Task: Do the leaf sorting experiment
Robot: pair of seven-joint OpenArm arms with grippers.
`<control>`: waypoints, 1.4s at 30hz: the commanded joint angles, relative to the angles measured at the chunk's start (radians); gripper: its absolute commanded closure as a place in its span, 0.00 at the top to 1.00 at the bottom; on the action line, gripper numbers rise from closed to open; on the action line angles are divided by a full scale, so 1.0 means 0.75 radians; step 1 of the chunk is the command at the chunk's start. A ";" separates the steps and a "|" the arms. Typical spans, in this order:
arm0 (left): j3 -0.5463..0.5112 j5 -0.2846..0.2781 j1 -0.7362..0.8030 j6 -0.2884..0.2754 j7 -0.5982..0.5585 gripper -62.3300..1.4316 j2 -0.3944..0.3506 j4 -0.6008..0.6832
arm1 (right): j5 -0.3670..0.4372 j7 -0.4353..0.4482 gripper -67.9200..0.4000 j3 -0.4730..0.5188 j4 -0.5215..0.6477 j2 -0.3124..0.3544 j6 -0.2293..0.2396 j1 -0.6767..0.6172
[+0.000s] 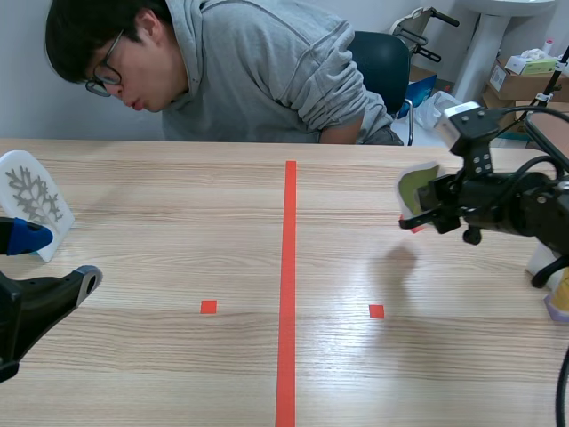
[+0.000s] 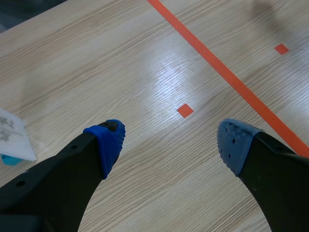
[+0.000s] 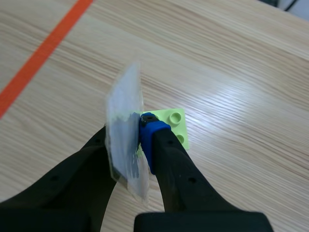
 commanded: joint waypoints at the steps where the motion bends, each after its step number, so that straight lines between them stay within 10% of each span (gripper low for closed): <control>1: 0.004 -0.009 -0.001 0.002 -0.017 0.69 0.004 0.014 | 0.011 0.016 0.02 0.020 -0.054 0.044 -0.014 0.059; 26: 0.004 -0.009 -0.001 0.002 -0.017 0.69 0.004 0.014 | 0.014 0.065 0.04 0.193 -0.414 0.065 -0.136 0.176; 42: 0.004 -0.009 -0.001 0.002 -0.017 0.69 0.003 0.014 | 0.016 -0.004 0.56 0.193 -0.225 0.081 -0.114 0.070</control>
